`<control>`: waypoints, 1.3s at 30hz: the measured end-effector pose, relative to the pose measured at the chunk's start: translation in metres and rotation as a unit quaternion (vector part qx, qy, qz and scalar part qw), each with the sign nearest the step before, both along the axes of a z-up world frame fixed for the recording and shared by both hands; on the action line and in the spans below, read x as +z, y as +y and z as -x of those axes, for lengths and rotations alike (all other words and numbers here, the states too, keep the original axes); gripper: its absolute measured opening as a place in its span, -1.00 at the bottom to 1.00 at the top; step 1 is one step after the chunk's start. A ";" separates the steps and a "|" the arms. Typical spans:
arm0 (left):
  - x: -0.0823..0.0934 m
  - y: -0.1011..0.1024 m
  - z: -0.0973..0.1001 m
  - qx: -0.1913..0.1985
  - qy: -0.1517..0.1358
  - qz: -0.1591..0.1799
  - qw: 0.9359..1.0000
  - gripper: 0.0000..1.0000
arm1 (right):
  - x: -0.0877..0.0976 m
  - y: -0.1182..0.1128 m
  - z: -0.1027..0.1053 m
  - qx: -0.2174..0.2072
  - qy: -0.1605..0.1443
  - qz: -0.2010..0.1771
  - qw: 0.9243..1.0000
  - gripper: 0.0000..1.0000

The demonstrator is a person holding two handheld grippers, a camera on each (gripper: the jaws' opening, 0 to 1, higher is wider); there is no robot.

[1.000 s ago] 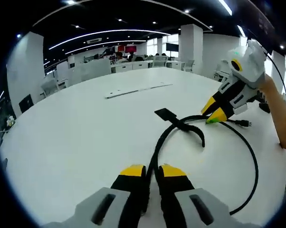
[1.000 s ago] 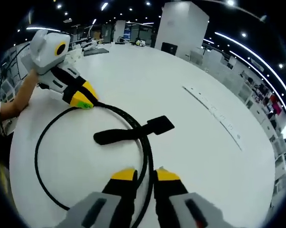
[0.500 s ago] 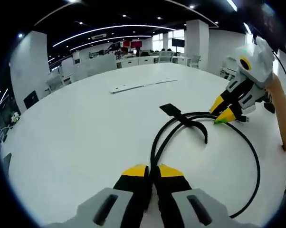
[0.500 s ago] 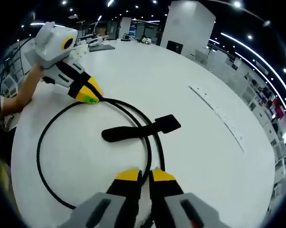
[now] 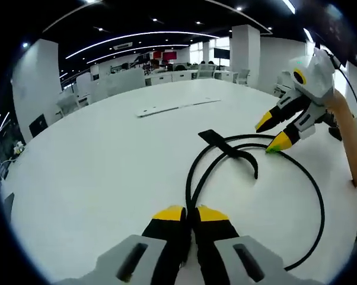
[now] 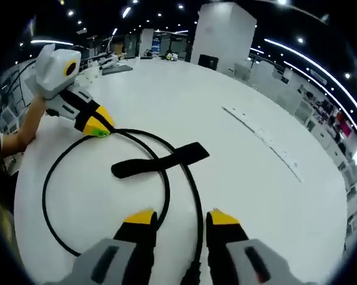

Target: Find the charging cable on the desk, coil it up and secure with Velcro.

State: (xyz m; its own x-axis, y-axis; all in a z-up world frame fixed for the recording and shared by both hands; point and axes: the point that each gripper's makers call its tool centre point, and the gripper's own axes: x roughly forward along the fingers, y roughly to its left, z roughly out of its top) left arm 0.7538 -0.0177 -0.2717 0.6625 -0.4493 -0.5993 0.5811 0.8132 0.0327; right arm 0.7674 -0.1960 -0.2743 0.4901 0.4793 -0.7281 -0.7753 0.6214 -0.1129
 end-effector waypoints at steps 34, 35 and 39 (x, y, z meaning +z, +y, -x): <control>0.013 -0.009 -0.005 -0.037 -0.044 0.020 0.998 -0.57 | -0.008 0.006 0.022 -0.033 0.057 0.048 0.997 -0.78; 0.015 -0.009 -0.006 -0.041 -0.050 0.022 0.998 -0.55 | -0.008 0.006 0.023 -0.032 0.056 0.048 0.997 -0.78; 0.019 -0.015 -0.007 -0.060 -0.064 0.034 0.996 -0.37 | -0.008 0.006 0.022 -0.030 0.053 0.051 0.997 -0.78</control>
State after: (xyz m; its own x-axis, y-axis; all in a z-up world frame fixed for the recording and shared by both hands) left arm 0.7611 -0.0326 -0.2523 0.6709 -0.5663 -0.4787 0.6684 0.7414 0.0596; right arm 0.7449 -0.1895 -0.2820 0.4332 0.3720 -0.8209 -0.7477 0.6570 -0.0968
